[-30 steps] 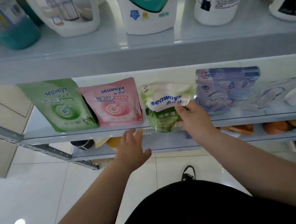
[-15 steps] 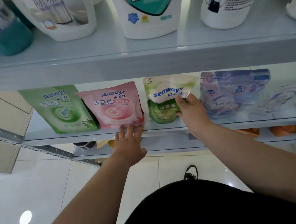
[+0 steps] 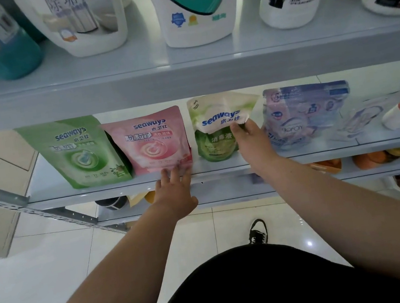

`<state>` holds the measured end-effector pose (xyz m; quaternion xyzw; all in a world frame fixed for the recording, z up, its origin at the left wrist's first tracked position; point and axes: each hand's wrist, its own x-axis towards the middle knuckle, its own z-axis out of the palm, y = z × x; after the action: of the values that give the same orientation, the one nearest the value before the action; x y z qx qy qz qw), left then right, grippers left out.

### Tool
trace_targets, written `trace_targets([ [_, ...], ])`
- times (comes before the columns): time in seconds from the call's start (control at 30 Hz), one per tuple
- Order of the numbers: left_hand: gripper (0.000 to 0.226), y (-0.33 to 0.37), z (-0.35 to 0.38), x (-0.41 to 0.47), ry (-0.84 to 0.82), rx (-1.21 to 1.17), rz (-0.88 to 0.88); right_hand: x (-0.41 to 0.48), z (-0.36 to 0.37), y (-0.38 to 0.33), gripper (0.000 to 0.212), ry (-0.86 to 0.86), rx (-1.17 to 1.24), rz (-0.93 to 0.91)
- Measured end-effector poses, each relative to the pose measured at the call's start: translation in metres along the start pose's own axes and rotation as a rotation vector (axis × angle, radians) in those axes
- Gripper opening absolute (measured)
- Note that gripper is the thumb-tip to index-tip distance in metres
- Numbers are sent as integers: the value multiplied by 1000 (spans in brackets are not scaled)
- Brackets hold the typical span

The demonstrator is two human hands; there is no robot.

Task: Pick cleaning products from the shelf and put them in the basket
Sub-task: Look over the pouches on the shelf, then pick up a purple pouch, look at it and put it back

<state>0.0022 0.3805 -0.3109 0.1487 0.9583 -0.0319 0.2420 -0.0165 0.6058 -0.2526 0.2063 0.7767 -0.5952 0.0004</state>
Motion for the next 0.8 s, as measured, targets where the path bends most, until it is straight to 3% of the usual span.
trace_targets([
  [0.1,79,1,0,-9,33,-20,32,-11,-7,5,40,-63,-104,14],
  [0.2,66,8,2,-25,77,-59,80,-37,-20,21,55,-167,-354,-8],
  [0.37,54,38,8,-51,87,-65,189,-83,-57,48,29,-317,-795,-133],
  [0.5,51,68,2,-58,85,-162,248,-98,-81,60,22,-396,-1065,-220],
  [0.67,50,117,-22,-43,228,-541,291,-85,-121,63,27,-403,-1096,-265],
  [0.8,73,167,-41,-14,311,-931,131,-66,-163,65,31,-444,-1088,-350],
])
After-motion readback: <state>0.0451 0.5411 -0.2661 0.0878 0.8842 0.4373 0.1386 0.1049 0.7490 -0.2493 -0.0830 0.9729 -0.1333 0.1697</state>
